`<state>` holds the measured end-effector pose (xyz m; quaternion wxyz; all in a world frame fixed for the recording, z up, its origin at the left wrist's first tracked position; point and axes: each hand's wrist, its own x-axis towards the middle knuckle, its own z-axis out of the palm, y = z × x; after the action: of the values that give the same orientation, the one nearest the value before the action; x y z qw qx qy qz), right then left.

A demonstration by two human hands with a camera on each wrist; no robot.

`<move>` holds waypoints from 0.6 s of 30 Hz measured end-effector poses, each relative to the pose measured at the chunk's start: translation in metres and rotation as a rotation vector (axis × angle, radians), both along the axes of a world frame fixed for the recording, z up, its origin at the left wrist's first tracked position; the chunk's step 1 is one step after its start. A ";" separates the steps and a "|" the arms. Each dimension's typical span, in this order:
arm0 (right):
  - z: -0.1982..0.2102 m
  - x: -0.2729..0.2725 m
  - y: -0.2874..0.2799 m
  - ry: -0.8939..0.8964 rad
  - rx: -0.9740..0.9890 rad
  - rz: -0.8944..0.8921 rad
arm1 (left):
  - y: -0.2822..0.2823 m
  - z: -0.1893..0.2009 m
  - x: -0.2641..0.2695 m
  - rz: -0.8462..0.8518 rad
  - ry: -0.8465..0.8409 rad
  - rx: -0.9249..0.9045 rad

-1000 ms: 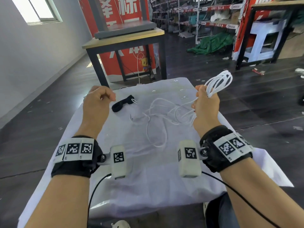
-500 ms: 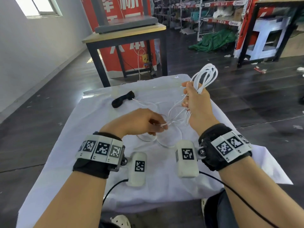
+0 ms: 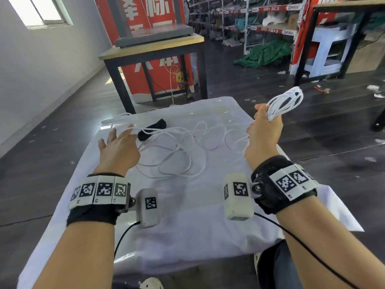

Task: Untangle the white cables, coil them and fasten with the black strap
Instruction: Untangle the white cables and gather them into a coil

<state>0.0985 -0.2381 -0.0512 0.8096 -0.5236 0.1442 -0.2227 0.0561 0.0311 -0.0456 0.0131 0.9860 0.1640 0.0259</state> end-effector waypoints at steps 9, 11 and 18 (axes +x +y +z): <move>0.004 -0.009 0.015 -0.071 -0.008 0.291 | -0.044 0.028 -0.001 -0.260 -0.395 -0.258; 0.007 -0.012 0.018 -0.128 -0.014 0.371 | -0.060 0.020 0.005 -0.326 -0.401 -0.350; 0.014 -0.018 0.018 -0.241 -0.031 0.523 | -0.070 -0.010 0.013 -0.458 0.103 -0.258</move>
<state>0.0808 -0.2202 -0.0368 0.8426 -0.5253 -0.0963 -0.0692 0.0692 -0.0387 -0.0561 0.1360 0.9876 -0.0608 -0.0492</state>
